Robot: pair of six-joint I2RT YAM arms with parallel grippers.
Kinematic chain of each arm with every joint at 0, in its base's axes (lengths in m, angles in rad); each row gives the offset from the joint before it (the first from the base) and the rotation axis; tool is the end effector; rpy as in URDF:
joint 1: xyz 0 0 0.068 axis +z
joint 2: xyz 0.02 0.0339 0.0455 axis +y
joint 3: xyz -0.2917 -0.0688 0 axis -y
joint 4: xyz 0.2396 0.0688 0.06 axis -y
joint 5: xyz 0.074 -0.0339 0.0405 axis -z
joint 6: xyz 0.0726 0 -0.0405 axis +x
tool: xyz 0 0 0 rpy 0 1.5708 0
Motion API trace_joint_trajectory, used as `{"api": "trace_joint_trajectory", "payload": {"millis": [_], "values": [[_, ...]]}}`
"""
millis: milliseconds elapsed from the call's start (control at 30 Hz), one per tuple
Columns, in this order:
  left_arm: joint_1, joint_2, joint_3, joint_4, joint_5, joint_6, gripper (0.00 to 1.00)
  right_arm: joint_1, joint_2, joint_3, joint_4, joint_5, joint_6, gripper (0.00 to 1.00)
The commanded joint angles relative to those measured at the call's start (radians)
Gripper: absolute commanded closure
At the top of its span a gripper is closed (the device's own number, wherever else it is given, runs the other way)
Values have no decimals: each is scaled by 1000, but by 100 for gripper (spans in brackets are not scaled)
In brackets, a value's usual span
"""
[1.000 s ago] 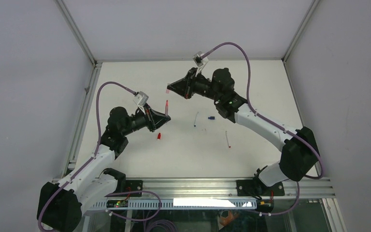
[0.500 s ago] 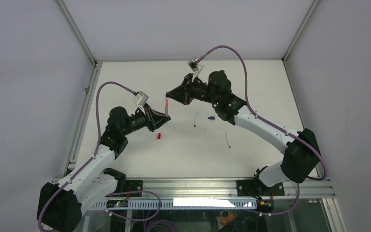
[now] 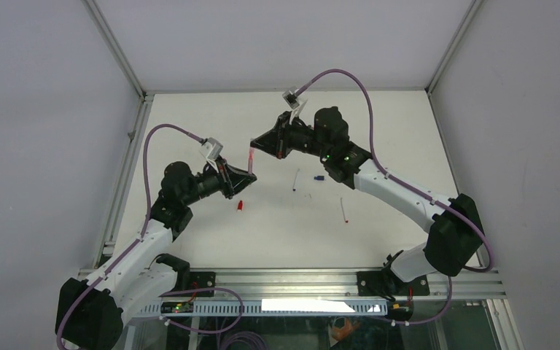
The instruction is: Insert the pens into the pen caps
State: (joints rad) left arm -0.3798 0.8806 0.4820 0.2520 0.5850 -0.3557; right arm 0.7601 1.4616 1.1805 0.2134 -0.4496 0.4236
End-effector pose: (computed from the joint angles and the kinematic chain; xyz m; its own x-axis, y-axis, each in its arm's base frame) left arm 0.1815 -0.1156 0.2811 -0.4115 -0.1484 -0.8993 0.7181 0.5548 -0.4201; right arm 0.2494 0.2806 0.3852 -0.4289 0.1030 -0.8974 -0.8320 0.3419 0.4369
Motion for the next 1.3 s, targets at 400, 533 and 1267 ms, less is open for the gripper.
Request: {"api": "trace_joint_trajectory", "payload": {"millis": [400,533,1267], "values": [[-5,-33,25,38,-8,15,100,54,17,-22,-83,-18,-26,100],[-5,-30,25,37,-4,14,100,53,-9,-52,-40,22,-17,100],[-14,16,26,38,30,4,100,-33,-57,-68,189,133,74,100]]}}
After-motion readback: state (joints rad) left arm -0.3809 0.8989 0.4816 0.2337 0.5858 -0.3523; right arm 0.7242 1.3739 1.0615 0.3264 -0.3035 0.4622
